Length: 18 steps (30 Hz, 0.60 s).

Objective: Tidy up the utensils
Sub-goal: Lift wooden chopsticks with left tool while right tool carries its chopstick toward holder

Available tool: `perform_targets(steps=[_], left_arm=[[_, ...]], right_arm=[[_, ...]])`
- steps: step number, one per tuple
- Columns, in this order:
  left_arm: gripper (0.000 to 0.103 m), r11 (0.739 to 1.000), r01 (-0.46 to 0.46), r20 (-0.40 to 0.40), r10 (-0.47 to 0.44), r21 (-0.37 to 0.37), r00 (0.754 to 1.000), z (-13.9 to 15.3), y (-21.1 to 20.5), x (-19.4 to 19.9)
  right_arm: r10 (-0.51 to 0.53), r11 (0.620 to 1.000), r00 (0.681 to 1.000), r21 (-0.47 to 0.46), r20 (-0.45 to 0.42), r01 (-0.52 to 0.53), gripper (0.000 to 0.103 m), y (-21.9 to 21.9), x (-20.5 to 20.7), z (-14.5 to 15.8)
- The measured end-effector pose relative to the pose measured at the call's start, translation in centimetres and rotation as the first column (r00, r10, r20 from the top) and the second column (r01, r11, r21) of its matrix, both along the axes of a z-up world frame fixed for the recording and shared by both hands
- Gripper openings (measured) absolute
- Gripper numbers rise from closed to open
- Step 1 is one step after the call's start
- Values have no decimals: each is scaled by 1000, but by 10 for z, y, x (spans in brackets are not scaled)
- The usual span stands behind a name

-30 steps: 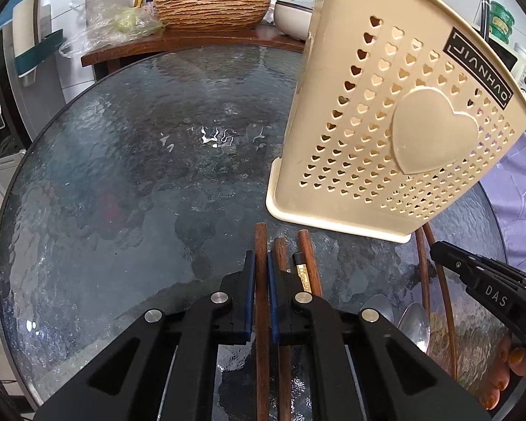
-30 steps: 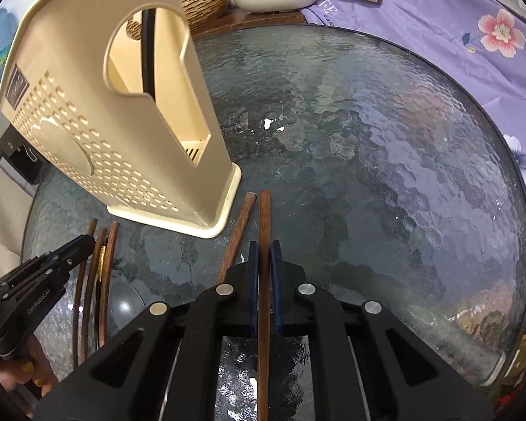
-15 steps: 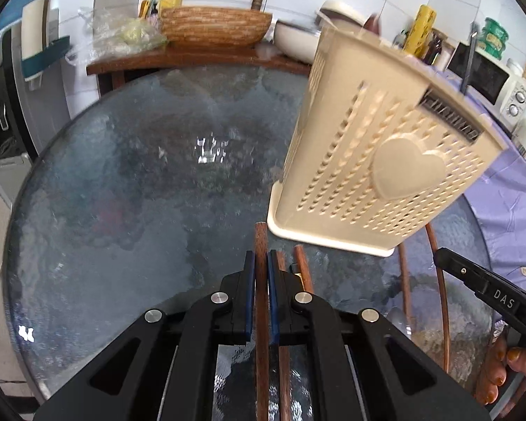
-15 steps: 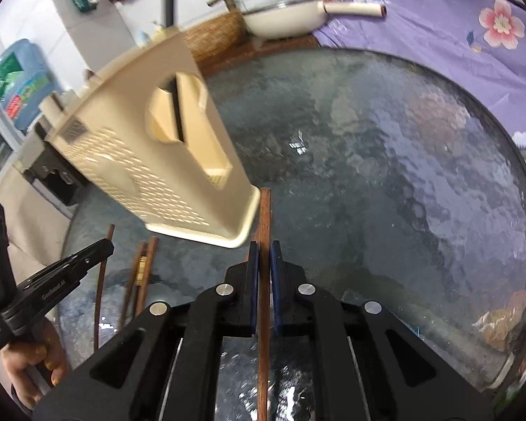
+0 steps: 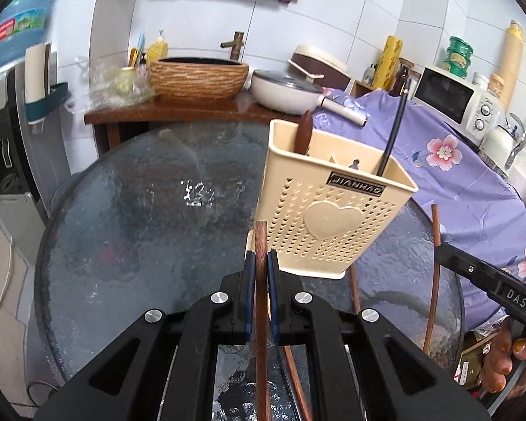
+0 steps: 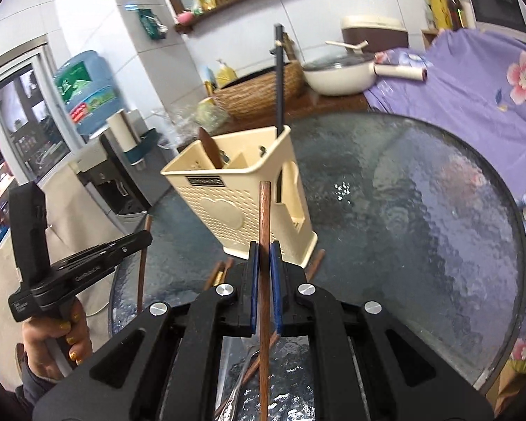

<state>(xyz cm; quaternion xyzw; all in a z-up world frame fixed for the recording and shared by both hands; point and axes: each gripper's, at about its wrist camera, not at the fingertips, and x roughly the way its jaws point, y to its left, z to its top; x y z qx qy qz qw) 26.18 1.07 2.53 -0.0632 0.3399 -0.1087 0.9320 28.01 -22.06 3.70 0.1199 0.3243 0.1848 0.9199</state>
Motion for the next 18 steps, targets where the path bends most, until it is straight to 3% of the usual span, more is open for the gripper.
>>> perform_targets(steps=[10,18], left_arm=[[7,1000,25,45,-24,-3,999,19,4,-18],[7,999,38,80,-36,-17,996,34,8,-27]], right_arm=[[75,995,996,57,44,-77,7,-10,-24,21],[102,993,990,51,96,-107,7,-10,-37,38]])
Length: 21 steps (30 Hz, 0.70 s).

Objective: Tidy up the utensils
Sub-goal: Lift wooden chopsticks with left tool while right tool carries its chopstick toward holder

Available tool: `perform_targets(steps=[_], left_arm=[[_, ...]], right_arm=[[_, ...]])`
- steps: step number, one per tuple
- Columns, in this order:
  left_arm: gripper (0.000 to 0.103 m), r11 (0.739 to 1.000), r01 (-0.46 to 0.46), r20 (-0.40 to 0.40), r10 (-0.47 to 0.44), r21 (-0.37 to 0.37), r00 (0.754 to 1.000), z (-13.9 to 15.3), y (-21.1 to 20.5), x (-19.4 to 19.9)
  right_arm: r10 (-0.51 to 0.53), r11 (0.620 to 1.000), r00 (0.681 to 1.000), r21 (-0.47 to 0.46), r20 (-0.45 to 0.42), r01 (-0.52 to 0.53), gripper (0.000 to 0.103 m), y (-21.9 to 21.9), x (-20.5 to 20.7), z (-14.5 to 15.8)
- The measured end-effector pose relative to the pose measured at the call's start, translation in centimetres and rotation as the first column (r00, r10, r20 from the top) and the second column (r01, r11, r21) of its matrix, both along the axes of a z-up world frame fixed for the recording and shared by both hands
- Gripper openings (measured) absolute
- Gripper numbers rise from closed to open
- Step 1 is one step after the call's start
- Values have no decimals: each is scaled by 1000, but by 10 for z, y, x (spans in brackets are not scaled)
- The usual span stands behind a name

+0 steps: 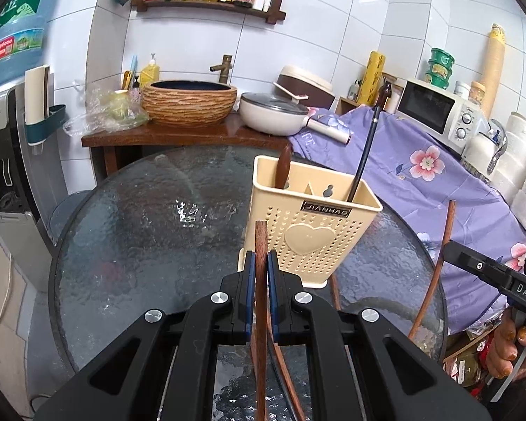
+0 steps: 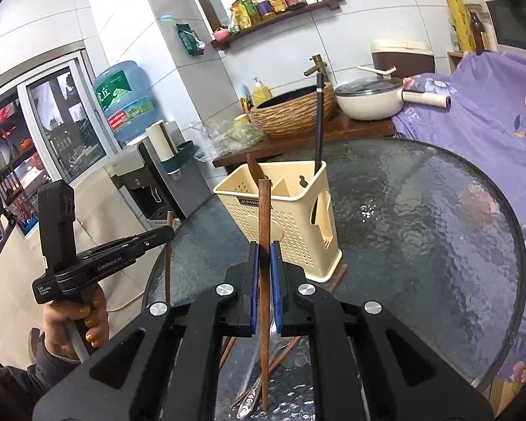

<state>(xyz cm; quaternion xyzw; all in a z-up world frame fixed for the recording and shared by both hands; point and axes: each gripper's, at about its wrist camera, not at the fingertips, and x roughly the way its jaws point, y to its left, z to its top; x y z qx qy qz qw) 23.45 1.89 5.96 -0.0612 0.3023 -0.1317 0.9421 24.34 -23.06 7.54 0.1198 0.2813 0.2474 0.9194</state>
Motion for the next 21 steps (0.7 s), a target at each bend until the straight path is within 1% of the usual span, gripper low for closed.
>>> perform_targets(steps=[11,15,21], left_arm=[[7,999,44,47,-43,-23,998,24,-5,-8],[7,998,55,64,-53,-32,997,34,-4,-8],[7,997,62,116,-58,-34,992,59,-6,-11]], right_arm=[[18,999,999,-39,47,-17,7,7,-8,16],[33,999,997,-39,63,-31,7,10,-9,29],[31,999,994,-39,101,-27,7,12,-7,54]])
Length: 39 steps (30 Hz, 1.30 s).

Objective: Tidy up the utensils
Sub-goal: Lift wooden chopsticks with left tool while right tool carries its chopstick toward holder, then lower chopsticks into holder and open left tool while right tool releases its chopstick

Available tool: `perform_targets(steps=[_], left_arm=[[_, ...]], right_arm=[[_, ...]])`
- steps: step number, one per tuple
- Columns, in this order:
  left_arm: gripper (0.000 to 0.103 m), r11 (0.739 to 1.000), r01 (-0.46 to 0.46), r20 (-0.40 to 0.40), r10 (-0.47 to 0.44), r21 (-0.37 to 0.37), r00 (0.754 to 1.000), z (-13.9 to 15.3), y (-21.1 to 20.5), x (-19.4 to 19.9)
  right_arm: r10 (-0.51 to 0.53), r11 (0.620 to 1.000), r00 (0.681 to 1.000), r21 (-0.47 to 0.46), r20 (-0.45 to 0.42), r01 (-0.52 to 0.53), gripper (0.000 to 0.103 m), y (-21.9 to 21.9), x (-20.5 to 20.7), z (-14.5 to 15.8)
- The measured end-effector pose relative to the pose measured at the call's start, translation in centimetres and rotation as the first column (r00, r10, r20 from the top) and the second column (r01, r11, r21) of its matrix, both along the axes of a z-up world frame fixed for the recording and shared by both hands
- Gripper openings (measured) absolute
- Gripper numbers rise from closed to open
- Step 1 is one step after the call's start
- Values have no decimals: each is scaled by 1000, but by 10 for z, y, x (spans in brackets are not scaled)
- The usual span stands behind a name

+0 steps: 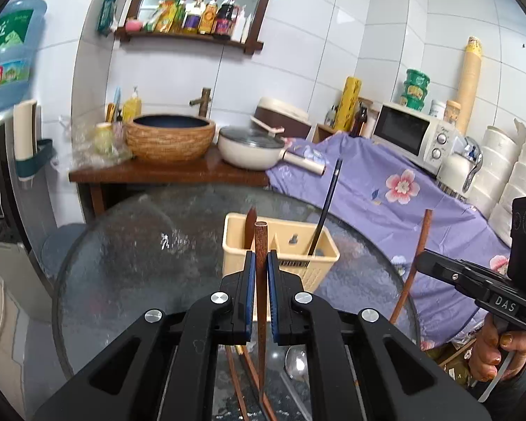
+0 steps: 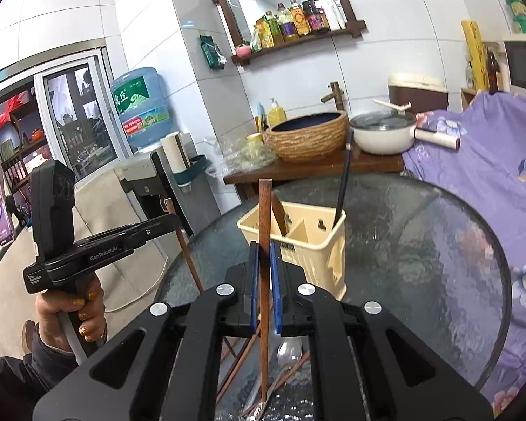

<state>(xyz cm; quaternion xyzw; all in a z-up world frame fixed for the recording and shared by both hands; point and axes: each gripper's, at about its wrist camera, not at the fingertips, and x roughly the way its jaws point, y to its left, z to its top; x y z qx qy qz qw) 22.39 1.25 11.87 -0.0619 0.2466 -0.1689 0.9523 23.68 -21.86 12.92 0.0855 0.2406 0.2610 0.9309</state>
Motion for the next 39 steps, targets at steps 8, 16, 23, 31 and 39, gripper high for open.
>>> perform_targets(steps=[8,16,23,31,39], left_arm=[[7,999,32,81,-29,-39,996,55,-6,3],[7,990,-87,194,108,-110,975,122,0,31],[7,965,-217,195,243,-144,950,127,0,70],[7,965,-243,124,255,-101,959,69,-16,97],[7,976,-213,35,215,-55,976,14,-25,108]], right_arm=[[-17,1000,996,1,87,17,7,9,11,52],[-109,994,969,3,221,111,7,15,44,118],[-191,980,941,-2,280,200,7,23,76,122],[-231,967,942,-53,242,251,7,31,104,63],[-228,966,957,-84,181,246,7,33,111,11]])
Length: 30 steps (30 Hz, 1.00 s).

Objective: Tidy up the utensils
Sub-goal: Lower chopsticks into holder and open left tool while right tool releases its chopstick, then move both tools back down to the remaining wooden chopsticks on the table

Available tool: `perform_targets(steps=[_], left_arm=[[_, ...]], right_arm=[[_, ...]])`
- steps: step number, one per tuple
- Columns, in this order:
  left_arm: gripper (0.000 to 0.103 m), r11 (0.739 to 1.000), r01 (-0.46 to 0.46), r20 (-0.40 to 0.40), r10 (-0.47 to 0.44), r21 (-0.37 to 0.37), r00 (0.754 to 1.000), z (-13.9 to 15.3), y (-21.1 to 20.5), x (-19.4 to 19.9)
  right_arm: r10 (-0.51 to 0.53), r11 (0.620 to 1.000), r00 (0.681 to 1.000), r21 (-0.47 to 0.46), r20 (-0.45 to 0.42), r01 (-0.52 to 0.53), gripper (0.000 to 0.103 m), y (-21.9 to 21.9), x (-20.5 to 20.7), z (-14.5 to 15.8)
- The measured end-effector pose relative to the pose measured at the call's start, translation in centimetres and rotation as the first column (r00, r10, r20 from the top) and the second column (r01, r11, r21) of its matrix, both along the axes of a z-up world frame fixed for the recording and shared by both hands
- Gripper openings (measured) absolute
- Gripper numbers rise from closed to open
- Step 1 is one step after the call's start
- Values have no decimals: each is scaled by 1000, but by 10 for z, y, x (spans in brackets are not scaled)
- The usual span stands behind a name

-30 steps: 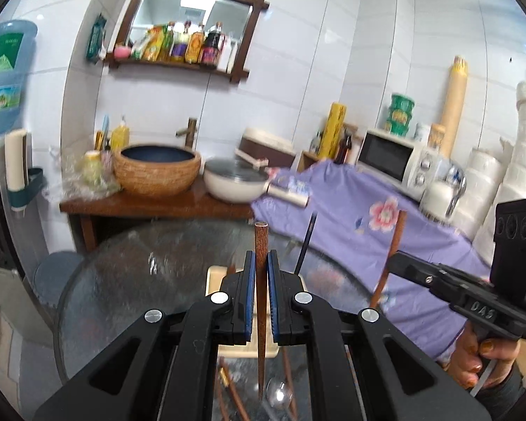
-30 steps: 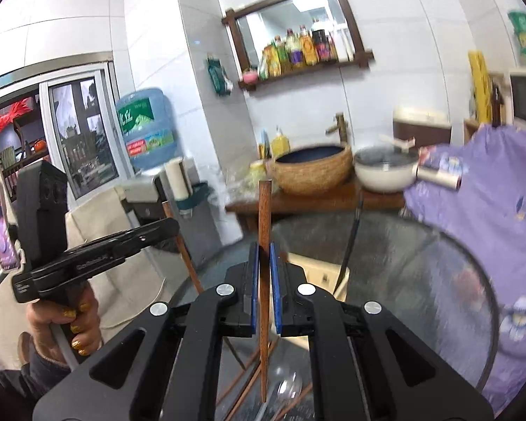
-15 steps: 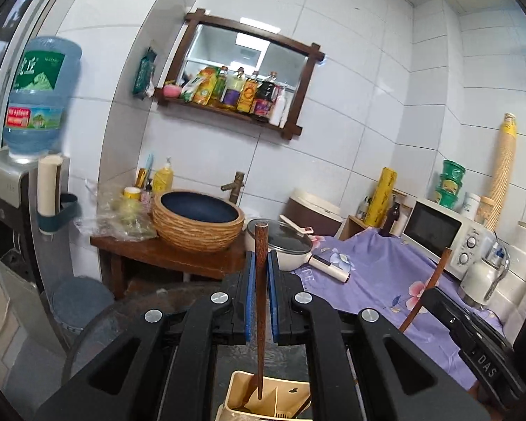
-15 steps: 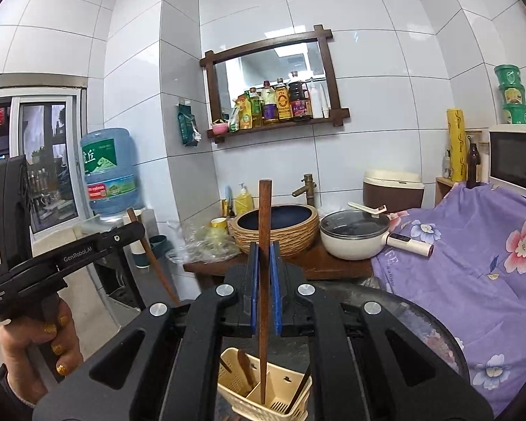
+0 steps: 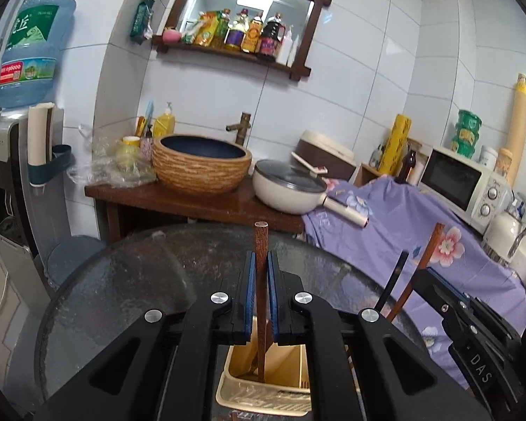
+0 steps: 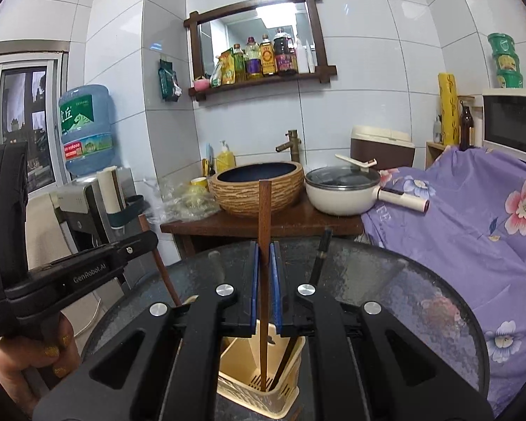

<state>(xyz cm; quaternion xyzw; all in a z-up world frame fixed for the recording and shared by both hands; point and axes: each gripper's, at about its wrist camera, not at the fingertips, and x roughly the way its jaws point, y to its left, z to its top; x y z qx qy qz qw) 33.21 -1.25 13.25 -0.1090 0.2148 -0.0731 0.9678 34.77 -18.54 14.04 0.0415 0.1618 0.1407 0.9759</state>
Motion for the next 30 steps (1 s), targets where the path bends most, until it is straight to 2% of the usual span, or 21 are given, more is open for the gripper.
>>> perform_targets(steps=[6,10,13,14,15,16,17,18,22,24,27,30], left_arm=[[7,999,21,-29,-20,37,999,-20,-5,1],[7,996,30,-13,-29,82,1000,-23,-10,-2],[8,996,42,-27,-40,78,999,-23,-12,-1],[13,996,44,-28,-42,76,999,-23,-12,-1],[21,996,46,-27,-44,74,999,-23,-11,-2],[26,996,49,-24,-47,71,999,-22,-11,-3],[37,996,51,-19,-50,71,999,-21,-10,-5],[47,996,51,-12,-50,72,999,-20,-10,-8],[62,993,43,28,-47,113,999,-15,-6,-25],[75,993,46,41,-51,110,998,-14,-1,-36],[90,994,53,52,-58,97,997,-16,5,-51],[96,990,80,29,-84,114,996,-25,9,-66]], right_arm=[[-3,1000,999,-8,-38,3,7,-1,4,-20],[-2,1000,999,-16,-36,1,7,0,3,-20],[-4,1000,999,-16,-33,3,8,0,3,-19],[0,1000,1000,-17,-31,-1,15,0,2,-18],[-1,1000,1000,-19,-18,1,35,0,0,-17],[-7,1000,1000,-21,-6,7,48,-1,-2,-17],[-14,1000,1000,-23,14,14,64,-1,-7,-15],[-17,1000,999,-26,42,18,63,-2,-13,-14],[-19,998,997,-53,72,22,63,-4,-30,-11],[-5,999,996,-43,86,9,65,-7,-43,-10],[7,999,998,-39,68,-5,65,-9,-59,-14],[13,999,1000,-36,14,-13,70,-10,-69,-25]])
